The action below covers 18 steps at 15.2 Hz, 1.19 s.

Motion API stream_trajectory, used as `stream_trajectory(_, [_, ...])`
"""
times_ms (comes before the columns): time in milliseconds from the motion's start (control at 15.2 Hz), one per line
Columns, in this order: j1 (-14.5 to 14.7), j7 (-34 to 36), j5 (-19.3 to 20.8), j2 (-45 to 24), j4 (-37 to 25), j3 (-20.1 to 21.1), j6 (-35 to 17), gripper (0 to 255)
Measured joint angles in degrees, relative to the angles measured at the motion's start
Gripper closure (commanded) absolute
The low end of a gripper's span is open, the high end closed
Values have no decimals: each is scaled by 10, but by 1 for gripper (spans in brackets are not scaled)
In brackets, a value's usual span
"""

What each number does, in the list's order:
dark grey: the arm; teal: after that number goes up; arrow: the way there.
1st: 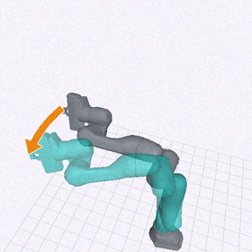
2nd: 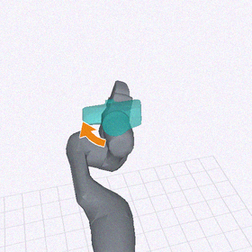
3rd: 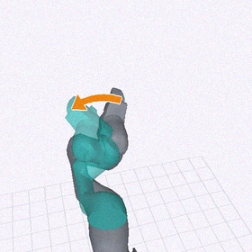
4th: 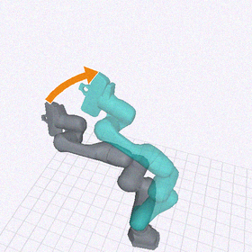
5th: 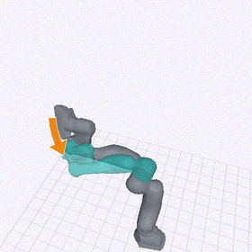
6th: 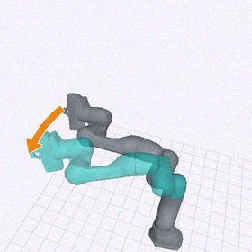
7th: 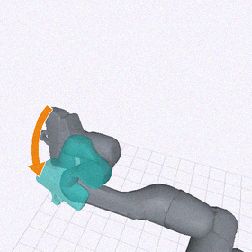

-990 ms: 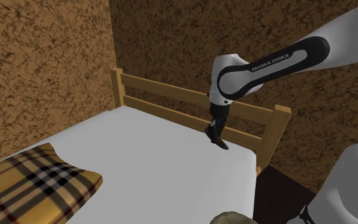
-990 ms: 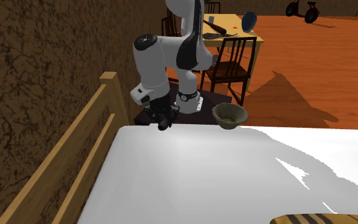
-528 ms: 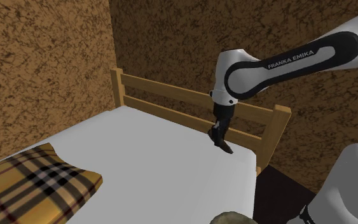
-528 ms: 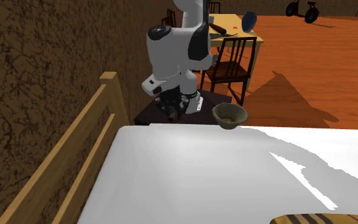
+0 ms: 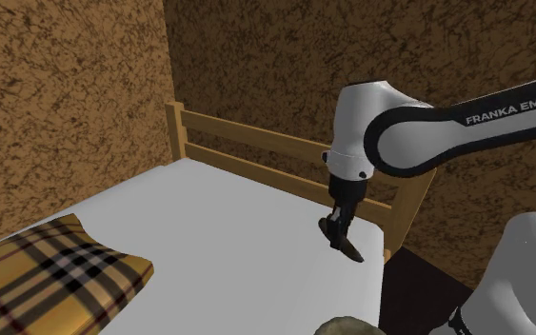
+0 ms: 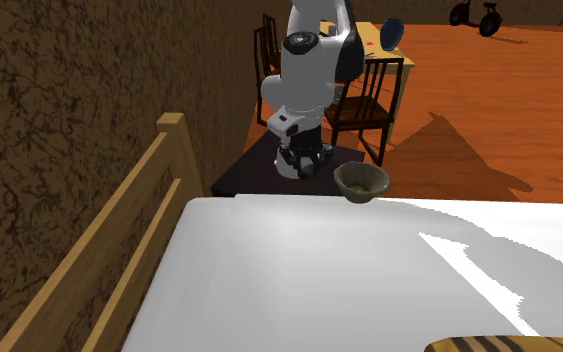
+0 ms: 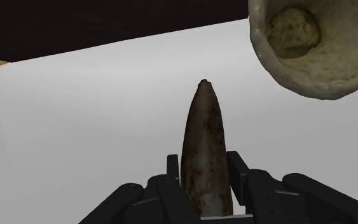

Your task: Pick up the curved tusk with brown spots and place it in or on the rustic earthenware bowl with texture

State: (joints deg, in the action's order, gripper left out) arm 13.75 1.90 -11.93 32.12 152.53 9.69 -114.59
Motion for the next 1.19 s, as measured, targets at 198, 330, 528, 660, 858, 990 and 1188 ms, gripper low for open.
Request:
stream_trajectory(198, [29,37,-29,37,25,30,7,255])
stream_trajectory(330, [50,63,-50,65,42,49,14,255])
stream_trajectory(528, [84,103,-82,101,61,80,24,255])
stream_trajectory(660, [105,130,-103,113,66,101,27,255])
stream_trajectory(858, [137,176,-136,127,62,138,34,255])
stream_trajectory(990, [159,208,-158,133,58,164,38,255])
stream_trajectory(1188, [171,222,-178,124,68,186,15,255])
